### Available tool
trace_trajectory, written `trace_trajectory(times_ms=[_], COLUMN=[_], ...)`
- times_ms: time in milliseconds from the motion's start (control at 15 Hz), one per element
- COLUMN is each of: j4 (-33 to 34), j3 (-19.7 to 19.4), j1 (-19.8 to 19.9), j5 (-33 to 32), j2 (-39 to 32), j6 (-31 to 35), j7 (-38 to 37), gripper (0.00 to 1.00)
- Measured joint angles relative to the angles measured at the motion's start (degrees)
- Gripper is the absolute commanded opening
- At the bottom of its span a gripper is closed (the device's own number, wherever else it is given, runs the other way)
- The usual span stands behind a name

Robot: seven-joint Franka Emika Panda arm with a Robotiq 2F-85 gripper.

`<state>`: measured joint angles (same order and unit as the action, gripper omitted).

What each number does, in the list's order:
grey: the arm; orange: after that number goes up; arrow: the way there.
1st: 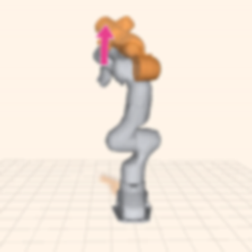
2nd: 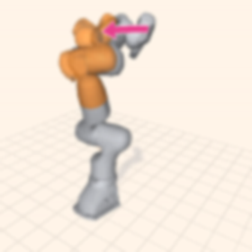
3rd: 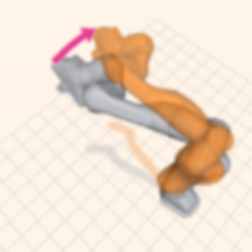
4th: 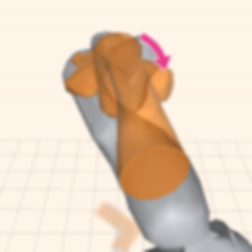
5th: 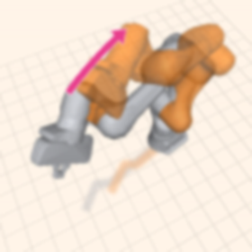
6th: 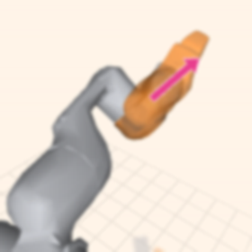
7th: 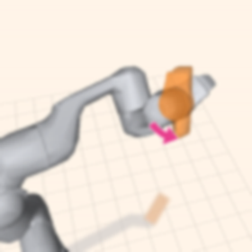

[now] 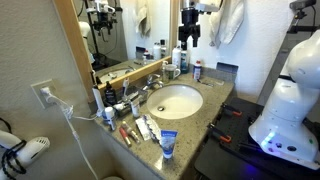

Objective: Push the faucet handle upwards and then downwards

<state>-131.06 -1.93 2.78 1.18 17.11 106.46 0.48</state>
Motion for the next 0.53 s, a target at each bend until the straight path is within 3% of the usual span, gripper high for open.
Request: trace_trajectory(times_ms=[533], j4=[2.0], j3=[-1.5], j1=[0.0], j5=[0.0], j2=[-12.7], j6=[17.6], j7=[10.7], gripper=[1.00])
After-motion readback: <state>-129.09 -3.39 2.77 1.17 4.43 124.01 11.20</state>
